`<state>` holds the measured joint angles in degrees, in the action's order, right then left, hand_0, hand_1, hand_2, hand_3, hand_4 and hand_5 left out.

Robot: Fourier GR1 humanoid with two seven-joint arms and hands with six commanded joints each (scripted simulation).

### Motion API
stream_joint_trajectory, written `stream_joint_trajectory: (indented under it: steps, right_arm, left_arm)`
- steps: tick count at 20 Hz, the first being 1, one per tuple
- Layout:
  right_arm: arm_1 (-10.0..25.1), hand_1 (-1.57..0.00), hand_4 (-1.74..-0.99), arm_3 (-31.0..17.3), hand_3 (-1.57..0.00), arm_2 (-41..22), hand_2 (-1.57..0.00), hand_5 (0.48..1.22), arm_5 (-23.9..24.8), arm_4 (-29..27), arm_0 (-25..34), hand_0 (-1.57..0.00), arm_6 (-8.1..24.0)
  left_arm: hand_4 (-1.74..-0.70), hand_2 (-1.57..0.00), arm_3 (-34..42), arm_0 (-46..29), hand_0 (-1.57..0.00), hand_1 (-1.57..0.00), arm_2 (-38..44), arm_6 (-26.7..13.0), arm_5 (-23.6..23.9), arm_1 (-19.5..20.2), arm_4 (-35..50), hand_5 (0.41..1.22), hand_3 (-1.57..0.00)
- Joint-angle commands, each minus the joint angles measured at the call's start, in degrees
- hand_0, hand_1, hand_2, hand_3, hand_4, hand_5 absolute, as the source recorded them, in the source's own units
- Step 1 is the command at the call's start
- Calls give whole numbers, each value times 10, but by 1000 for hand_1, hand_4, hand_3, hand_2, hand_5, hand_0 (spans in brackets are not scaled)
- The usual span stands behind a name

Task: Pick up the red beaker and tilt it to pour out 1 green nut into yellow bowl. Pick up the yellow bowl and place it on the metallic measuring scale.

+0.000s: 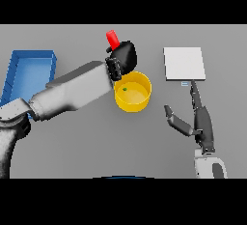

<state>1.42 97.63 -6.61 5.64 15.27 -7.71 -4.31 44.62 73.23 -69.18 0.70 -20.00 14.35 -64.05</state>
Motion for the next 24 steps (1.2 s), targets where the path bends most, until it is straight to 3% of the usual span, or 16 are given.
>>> stream_joint_trajectory:
  steps: [1, 6, 8, 10, 11, 12, 14, 15, 19, 22, 24]
  right_arm:
    - [1, 1, -1214, 3, 1, -2, 1, 589, -3, -1, -6, 1, -9]
    - [7, 1, -1210, -8, 1, 5, 1, 594, 1, 2, 3, 1, -11]
    - [5, 1, -1206, -13, 1, 2, 1, 592, 9, 12, 5, 1, -12]
    - [2, 1, -1209, -8, 1, -1, 1, 592, 7, 10, 0, 1, -22]
    - [2, 1, -1203, -4, 1, -2, 1, 592, 9, 13, -2, 1, -24]
    - [5, 1, -1201, -1, 1, 1, 1, 592, 7, 10, -1, 1, -16]
    - [2, 1, -1186, -6, 1, -1, 1, 596, 2, 5, 4, 1, -19]
    - [3, 1, -1183, -2, 1, 0, 1, 596, -4, -3, 3, 1, -18]
    - [-1, 1, -1193, -11, 1, 3, 1, 597, -16, -24, 11, 1, -21]
    - [2, 1, -1209, -11, 1, 6, 1, 593, -15, -26, 15, 1, -17]
    - [6, 1, -1224, -12, 1, 12, 1, 592, -21, -37, 18, 1, -22]
  left_arm:
    - [-1734, -1571, -1, 4, -1571, -1571, -11, 3, 0, 2, -6, 1221, -1569]
    - [-1734, -1571, -14, 39, -1571, -1571, -54, 31, 19, -4, -22, 1221, -1570]
    - [-1731, -1571, -20, 62, -1571, -1571, -52, 41, 8, 4, -14, 1221, -1571]
    - [-1729, -1571, -38, 89, -1571, -1571, -38, 49, 29, 15, -2, 1221, -1571]
    - [-1727, -1571, -41, 107, -1571, -1571, -29, 53, 37, 23, 6, 1221, -1494]
    - [-1676, -1399, -52, 122, -1571, -1571, -18, 45, 38, 26, 13, 1221, -1509]
    - [-1699, -1461, -70, 151, -1571, -1571, 5, 51, 52, 44, 34, 1221, -1041]
    - [-1701, -1483, -88, 166, -1571, -1571, 17, 62, 65, 55, 46, 1221, -1147]
    - [-1720, -1535, -178, 210, -1571, -1571, 99, 23, 66, 74, 124, 1221, -1397]
    - [-1729, -1553, -226, 189, -1571, -1571, 192, -50, 84, 107, 225, 1221, -1365]
    - [-1733, -1559, -245, 174, -1571, -1571, 252, -65, 108, 137, 295, 1221, -1368]
